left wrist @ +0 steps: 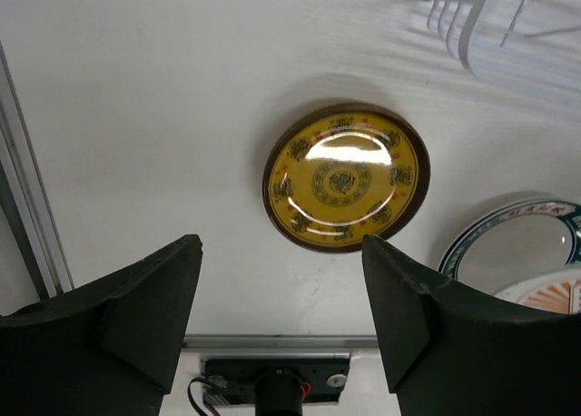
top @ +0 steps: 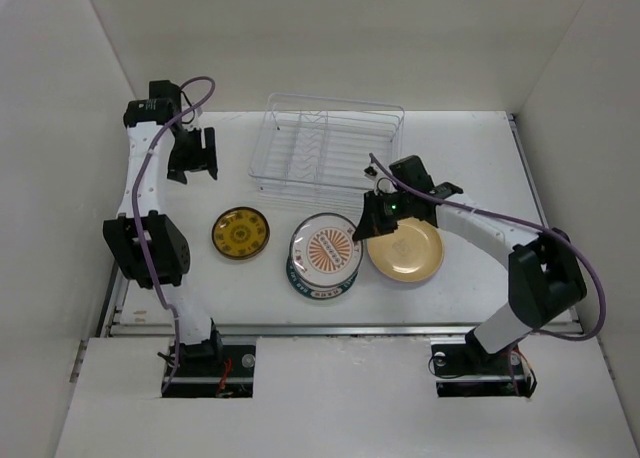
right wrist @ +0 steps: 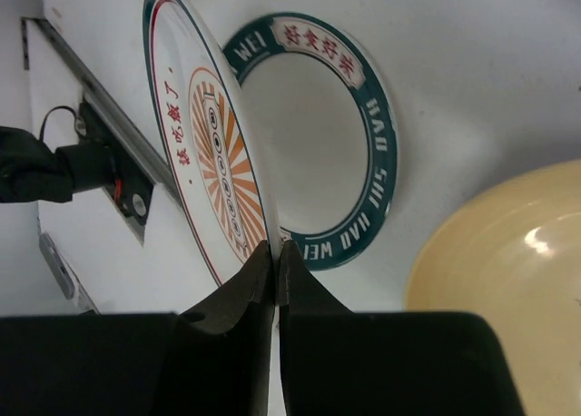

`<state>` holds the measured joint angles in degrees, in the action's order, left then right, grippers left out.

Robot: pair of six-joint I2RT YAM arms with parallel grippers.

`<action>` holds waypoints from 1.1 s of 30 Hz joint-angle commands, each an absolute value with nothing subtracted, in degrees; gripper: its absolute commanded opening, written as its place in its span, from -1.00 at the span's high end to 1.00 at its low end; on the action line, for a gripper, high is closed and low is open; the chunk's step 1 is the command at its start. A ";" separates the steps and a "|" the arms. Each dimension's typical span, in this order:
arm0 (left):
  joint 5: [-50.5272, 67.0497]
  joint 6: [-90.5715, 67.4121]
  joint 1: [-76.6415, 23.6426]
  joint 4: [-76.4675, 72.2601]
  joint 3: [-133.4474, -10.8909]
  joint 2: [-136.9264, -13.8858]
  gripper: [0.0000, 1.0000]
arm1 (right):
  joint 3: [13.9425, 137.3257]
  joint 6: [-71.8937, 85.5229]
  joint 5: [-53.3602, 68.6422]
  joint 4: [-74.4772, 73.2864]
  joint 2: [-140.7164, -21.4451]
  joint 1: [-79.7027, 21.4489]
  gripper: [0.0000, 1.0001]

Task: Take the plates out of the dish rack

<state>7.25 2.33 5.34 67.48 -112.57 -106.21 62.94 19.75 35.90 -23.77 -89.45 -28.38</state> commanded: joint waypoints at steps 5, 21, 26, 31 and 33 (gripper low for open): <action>6.42 3.96 5.19 68.12 -103.54 -95.19 -0.37 | 64.68 20.48 35.24 -22.15 -95.88 -29.52 1.00; 6.76 5.10 5.19 70.22 -104.24 -92.29 -0.40 | 72.15 23.72 11.88 -35.24 -94.31 -39.37 -0.21; 8.09 5.10 5.19 70.75 -105.38 -92.81 -0.40 | 73.39 25.93 4.67 -40.34 -88.78 -40.51 -0.23; 8.61 5.10 5.19 70.75 -107.40 -92.82 -0.40 | 74.44 30.23 -0.51 -42.18 -74.76 -41.04 -0.33; 7.92 5.10 5.19 70.06 -107.40 -91.94 -0.40 | 75.06 33.12 -7.77 -43.32 -69.72 -41.04 -0.82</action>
<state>7.49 4.47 5.26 69.58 -105.21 -93.95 71.68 28.60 2.52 -40.58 -77.52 -40.58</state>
